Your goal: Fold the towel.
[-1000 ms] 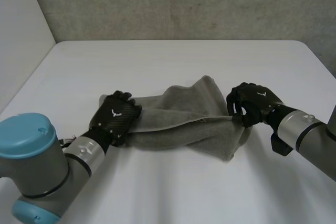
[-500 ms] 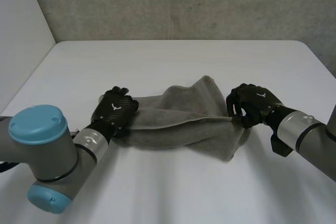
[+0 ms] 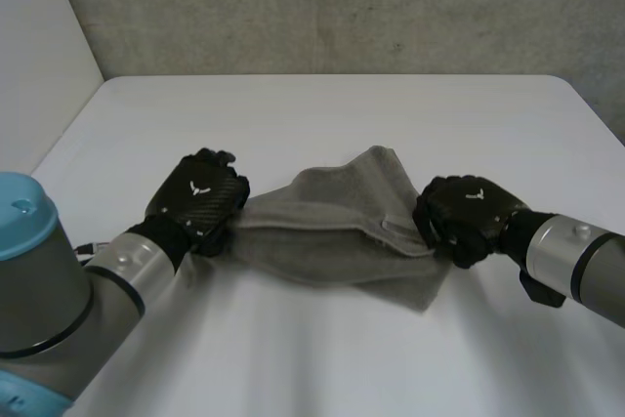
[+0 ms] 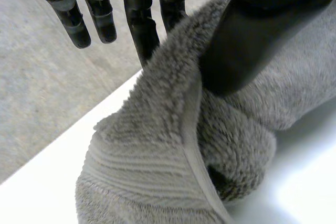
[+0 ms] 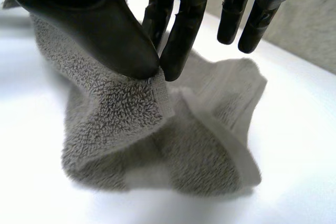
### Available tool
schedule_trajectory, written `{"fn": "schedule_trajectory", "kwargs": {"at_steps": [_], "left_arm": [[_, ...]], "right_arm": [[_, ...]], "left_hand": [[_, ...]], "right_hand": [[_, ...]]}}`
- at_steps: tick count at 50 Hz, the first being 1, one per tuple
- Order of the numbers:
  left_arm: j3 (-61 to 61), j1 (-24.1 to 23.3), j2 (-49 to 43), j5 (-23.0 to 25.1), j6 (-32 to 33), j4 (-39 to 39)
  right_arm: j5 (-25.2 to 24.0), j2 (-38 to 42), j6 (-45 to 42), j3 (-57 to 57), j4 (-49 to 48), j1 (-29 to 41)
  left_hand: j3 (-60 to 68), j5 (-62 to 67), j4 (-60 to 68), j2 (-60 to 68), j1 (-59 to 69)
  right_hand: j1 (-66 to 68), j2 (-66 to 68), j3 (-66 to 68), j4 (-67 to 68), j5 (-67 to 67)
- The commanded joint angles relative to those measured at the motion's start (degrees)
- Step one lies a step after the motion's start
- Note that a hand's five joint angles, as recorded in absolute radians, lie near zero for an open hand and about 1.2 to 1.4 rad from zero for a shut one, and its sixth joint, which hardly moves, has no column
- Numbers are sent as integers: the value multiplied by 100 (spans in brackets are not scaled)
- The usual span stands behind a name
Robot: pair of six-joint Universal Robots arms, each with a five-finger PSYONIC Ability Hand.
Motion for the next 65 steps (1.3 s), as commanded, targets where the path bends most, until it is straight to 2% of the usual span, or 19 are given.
{"fn": "schedule_trajectory", "kwargs": {"at_steps": [1, 12, 22, 29, 33, 36, 38, 39, 40, 41, 43, 44, 46, 47, 49, 54, 59, 63, 65], "left_arm": [[-65, 197, 32, 300, -16, -349], [15, 224, -767, 256, 55, -279], [23, 215, -909, 230, 55, -173], [93, 267, -821, 221, 55, -182], [252, 355, -751, 212, 55, -182], [595, 391, -715, 212, 37, -182], [885, 382, -795, 230, 28, -182], [1250, 373, -882, 230, 20, -173], [1732, 373, -1091, 204, 28, -138], [1737, 373, -1093, 203, 28, -138], [2987, 338, -1522, 151, 11, -199], [2994, 338, -1524, 151, 11, -200], [4123, 277, -1533, -120, -33, -340], [4128, 276, -1533, -122, -33, -340], [4567, 232, -1366, -219, -86, -367], [4814, 206, -261, -245, -769, -16], [4348, 224, 58, -219, -1097, 222], [3104, 276, 286, -61, -1132, 284], [2660, 364, 295, 63, -1114, 284]], "right_arm": [[-3, -48, -392, 101, 172, 1], [-73, 23, -383, 171, 84, 1], [-82, 49, -365, 277, -3, -7], [-82, 111, -374, 216, -4, 1], [-82, 119, -401, 83, 5, 19], [-90, 243, -418, -277, -21, 89], [-73, 583, -383, -985, -117, 238], [-73, 585, -383, -989, -118, 239], [-55, 803, -383, -1537, -152, 360], [-55, 805, -383, -1543, -153, 362], [120, 1120, -348, -2915, -249, 572], [121, 1121, -348, -2922, -250, 573], [514, 1122, -121, -4252, -564, 704], [516, 1121, -119, -4258, -566, 704], [919, 737, 562, -4828, -1388, 705], [947, 173, 1548, -4533, -2296, 661], [701, -178, 1577, -3612, -2297, 634], [490, -461, 1471, -2799, -2341, 625], [210, -539, 1349, -2100, -2280, 625]], "left_hand": [[-330, -1278, -376, -1169, -1200], [-330, -1244, -376, -1135, -1167], [-330, -1110, -376, -1001, -1032], [-330, 1223, -376, 1332, 1300], [-330, 1801, -376, 1909, 1878], [-330, 2000, -376, 2109, 2078], [-330, 2000, -376, 2109, 2078], [-330, 2000, -376, 2109, 2078], [-330, 2000, -376, 2109, 2078], [-330, 2000, -376, 2109, 2078], [-330, 2000, -376, 2109, 2078], [-330, 2000, -376, 2109, 2078], [-330, 2000, -376, 2109, 2078], [-330, 2000, -376, 2109, 2078], [-330, 2000, -376, 2109, 2078], [-330, 2000, -376, 2109, 2078], [-330, 2000, -376, 2109, 2078], [-330, 2000, -376, 2109, 2078], [-330, 2000, -376, 2109, 2078]], "right_hand": [[417, 549, -301, -435, 318], [417, 549, -301, -435, 318], [417, 549, -301, -435, 318], [417, 549, -301, -435, 318], [417, 549, -301, -435, 318], [417, 549, -301, -435, 318], [417, 549, -301, -435, 318], [417, 549, -301, -435, 318], [417, 549, -301, -435, 318], [417, 549, -301, -435, 318], [417, 549, -301, -435, 318], [417, 549, -301, -435, 318], [417, 549, -301, -435, 318], [417, 549, -301, -435, 318], [417, 549, -301, -435, 318], [417, 549, -301, -435, 318], [417, 549, -301, -435, 318], [417, 549, -301, -435, 318], [417, 549, -301, -435, 318]]}}
